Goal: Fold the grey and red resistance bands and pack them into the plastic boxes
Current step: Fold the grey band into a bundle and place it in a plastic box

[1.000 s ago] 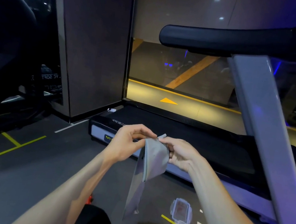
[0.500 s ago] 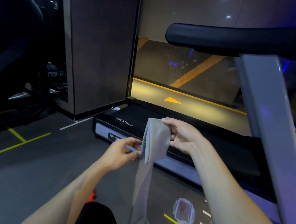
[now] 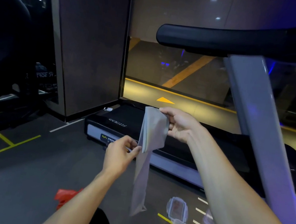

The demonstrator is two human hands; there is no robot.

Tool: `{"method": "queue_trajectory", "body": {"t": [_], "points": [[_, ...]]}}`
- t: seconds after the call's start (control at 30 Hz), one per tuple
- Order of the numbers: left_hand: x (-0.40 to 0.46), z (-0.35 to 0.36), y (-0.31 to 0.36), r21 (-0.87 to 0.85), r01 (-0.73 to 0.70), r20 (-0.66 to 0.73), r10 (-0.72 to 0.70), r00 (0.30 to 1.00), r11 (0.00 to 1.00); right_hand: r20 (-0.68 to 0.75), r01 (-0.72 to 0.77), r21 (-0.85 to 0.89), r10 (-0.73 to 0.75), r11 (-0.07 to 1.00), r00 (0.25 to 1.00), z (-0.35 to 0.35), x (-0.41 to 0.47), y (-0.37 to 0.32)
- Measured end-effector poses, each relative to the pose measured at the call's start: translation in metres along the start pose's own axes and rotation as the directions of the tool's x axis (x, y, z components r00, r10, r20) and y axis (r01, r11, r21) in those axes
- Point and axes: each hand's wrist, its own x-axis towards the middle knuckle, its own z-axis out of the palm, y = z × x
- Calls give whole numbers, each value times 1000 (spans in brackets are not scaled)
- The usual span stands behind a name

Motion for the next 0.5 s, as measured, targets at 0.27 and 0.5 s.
{"method": "queue_trajectory", "body": {"t": [0.27,0.5], "points": [[-7,6,7,-89,-14,31,16,999,996,-21,11,6,-11,1000,1000,8,0,-5],[-5,9,1,-11,69,-11,-69,998,998,-28,1,-1,-1,1000,1000,19,1,-5]]}}
